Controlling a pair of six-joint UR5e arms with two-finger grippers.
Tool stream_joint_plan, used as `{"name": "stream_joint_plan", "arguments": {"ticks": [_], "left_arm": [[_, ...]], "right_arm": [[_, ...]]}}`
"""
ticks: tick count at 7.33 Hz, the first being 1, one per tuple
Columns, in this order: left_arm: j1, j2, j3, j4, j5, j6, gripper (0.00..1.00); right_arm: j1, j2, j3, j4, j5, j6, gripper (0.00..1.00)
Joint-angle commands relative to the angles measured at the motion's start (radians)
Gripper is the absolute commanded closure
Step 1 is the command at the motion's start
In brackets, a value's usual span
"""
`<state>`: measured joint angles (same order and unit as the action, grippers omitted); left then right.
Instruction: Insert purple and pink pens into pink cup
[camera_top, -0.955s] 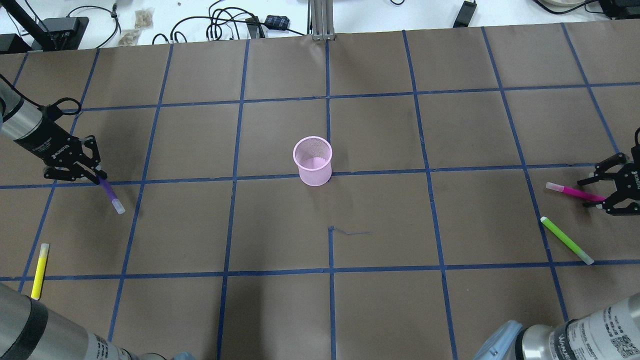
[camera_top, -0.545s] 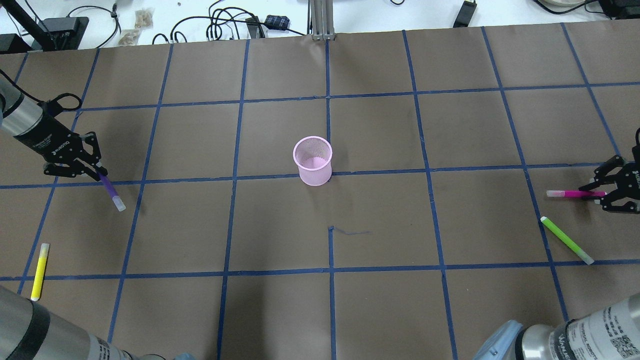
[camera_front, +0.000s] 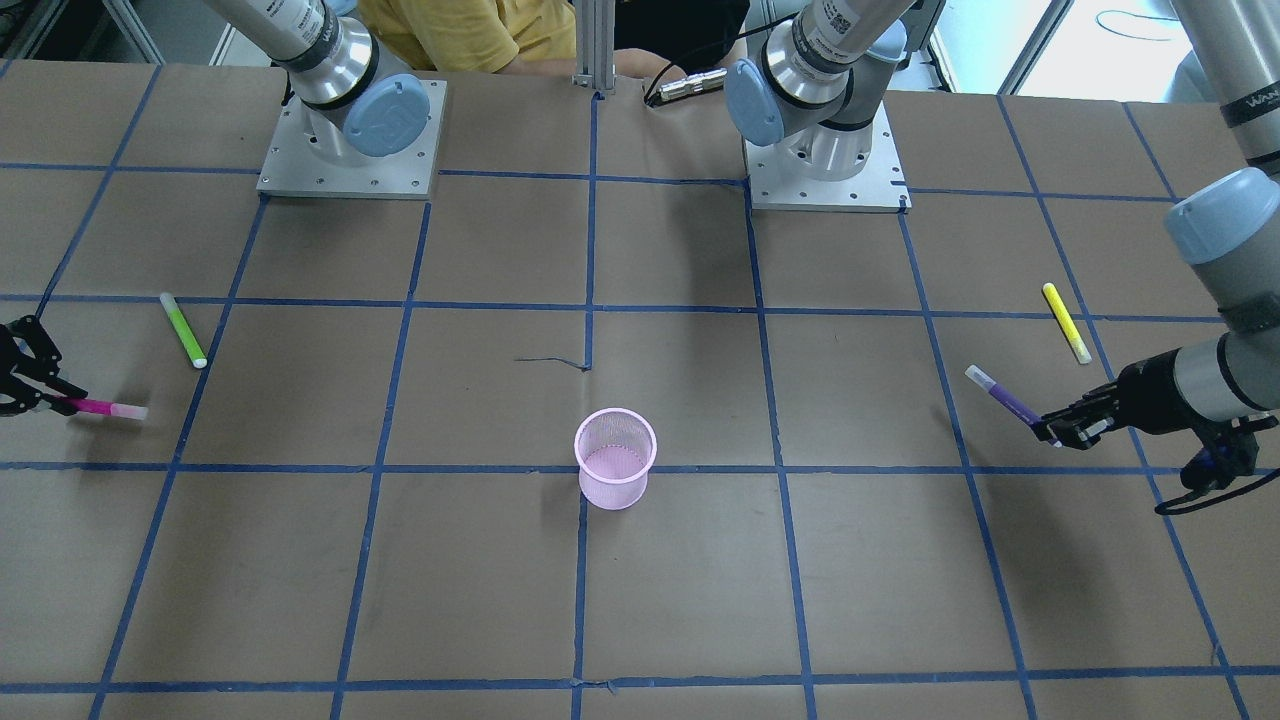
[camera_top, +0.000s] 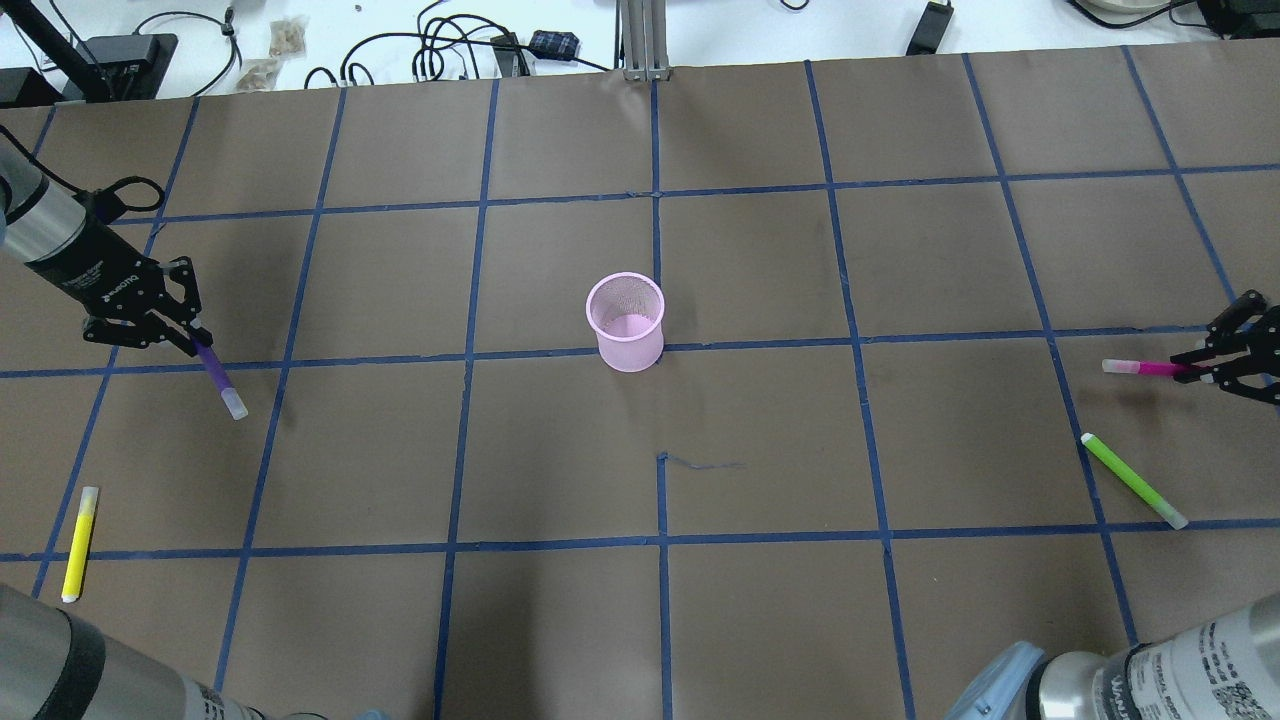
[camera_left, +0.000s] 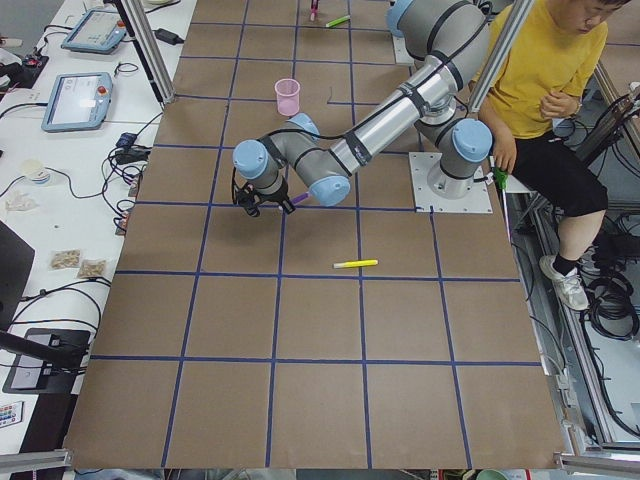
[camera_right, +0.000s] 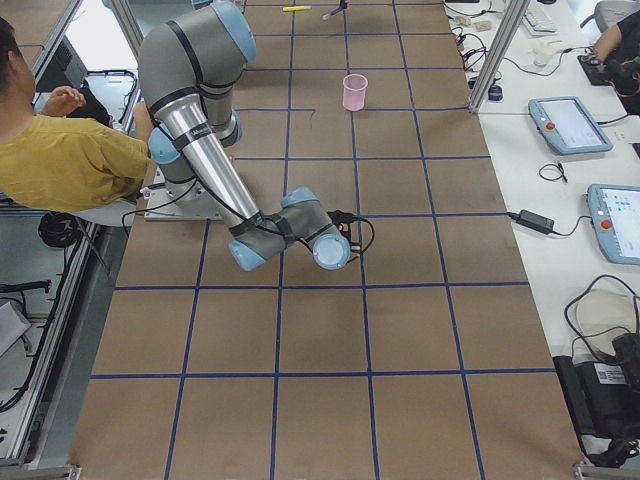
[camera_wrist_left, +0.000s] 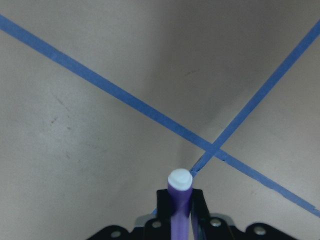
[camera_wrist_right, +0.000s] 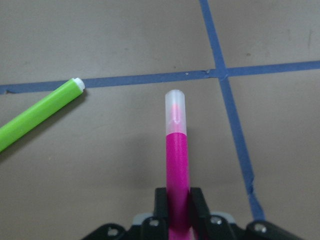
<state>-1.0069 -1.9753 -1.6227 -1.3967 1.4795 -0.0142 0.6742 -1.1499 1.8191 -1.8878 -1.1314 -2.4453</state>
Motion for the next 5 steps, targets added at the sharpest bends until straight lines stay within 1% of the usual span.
{"name": "stream_joint_plan", "arguments": {"ticks": [1, 2, 3, 4, 5], "left_arm": [[-0.012, 0.03, 0.006, -0.027, -0.011, 0.002, 1.0], [-0.015, 0.048, 0.006, -0.033, -0.025, 0.003, 1.0], [-0.016, 0.079, 0.003, -0.062, -0.059, 0.047, 1.0], [-0.039, 0.108, 0.006, -0.065, -0.051, 0.059, 1.0], [-0.053, 0.13, 0.007, -0.064, -0.045, 0.059, 1.0]], "right_arm": [[0.138, -0.062, 0.0, 0.004, 0.047, 0.087, 0.89], [0.236, -0.103, 0.002, 0.003, 0.047, 0.148, 0.89], [0.357, -0.135, -0.001, 0.003, 0.047, 0.272, 0.88], [0.471, -0.169, -0.004, 0.001, 0.045, 0.37, 0.88], [0.575, -0.2, -0.006, -0.013, 0.048, 0.537, 0.87]]}}
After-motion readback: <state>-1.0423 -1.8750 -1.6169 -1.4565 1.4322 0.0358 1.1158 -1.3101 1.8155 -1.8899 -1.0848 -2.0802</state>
